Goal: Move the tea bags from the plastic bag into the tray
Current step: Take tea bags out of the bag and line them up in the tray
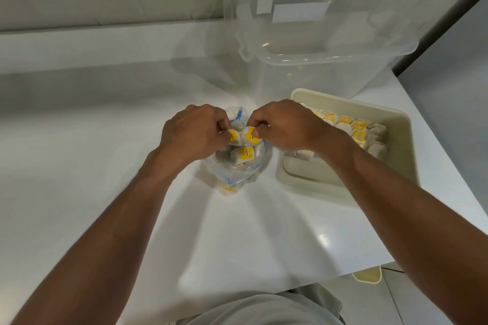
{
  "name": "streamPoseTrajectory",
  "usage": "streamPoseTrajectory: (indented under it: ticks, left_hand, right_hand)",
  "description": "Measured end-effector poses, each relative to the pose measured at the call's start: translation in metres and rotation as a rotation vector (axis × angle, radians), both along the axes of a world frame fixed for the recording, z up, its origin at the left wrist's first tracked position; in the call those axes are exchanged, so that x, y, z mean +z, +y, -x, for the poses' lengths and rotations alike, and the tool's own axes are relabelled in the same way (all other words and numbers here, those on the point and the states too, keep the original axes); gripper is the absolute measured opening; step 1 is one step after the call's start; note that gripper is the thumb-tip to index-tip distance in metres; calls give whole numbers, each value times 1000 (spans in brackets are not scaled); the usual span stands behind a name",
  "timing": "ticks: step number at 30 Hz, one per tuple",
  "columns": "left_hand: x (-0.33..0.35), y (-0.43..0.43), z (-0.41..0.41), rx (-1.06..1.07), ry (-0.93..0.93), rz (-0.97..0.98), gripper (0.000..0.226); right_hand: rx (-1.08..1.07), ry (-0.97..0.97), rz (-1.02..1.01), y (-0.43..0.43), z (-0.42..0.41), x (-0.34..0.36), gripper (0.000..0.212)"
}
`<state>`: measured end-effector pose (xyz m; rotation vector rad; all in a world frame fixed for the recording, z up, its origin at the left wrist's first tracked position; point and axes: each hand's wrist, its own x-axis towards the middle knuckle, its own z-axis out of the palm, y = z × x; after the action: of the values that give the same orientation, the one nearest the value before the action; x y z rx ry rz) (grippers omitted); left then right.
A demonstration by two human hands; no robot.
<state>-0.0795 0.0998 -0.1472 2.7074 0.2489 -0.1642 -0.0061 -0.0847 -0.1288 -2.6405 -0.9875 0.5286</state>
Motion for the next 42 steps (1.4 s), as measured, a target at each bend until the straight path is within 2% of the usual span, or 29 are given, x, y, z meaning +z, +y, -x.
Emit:
streamPoseTrajectory:
  ticks: [3, 9, 12, 16, 18, 20, 21, 22, 24, 25, 30, 36, 39, 42]
  left_hand:
    - [4, 0, -3, 3, 26, 28, 8]
    - [7, 4, -2, 10, 122, 200, 17]
    - [2, 4, -2, 41, 106, 132, 13]
    - [-2, 0, -3, 66, 16, 76, 8]
    - [-2, 0, -4, 58, -17, 168, 7]
    - [-1, 0, -4, 44, -28, 249, 5]
    - [1, 0, -4, 31, -19, 302, 5]
    - [4, 0, -3, 22, 7, 394, 5]
    - [10, -3, -1, 12, 107, 624, 4]
    - [12, -4, 0, 9, 137, 676, 5]
    - [6, 0, -4, -7, 59, 510, 7]
    - [7, -3, -5, -39, 48, 507, 13]
    - [8, -6, -4, -28, 23, 440, 18]
    - [10, -11, -3, -13, -26, 411, 14]
  right_hand:
    - [-14, 42, -70, -7, -3, 7, 18]
    - [-150, -16, -123, -17, -5, 1, 17]
    - [-205, -15, -159, -19, -3, -1, 12]
    - [-155, 11, -179, -16, 3, 5, 10]
    - [-85, 160, -154, -17, 7, 12, 9]
    - [-71, 453, -215, -16, 13, 17, 6]
    - [-84, 513, -261, -15, 15, 17, 6]
    - [-113, 485, -295, -14, 14, 14, 7]
    - [-138, 181, -251, -13, 8, 8, 8]
    - [-153, 86, -235, -13, 7, 6, 9]
    - [-147, 298, -342, -18, 10, 10, 9]
    - [-159, 240, -325, -21, 7, 4, 18]
    - [-149, 186, -315, -23, 9, 1, 15]
    - [-128, 149, -297, -23, 10, 0, 13]
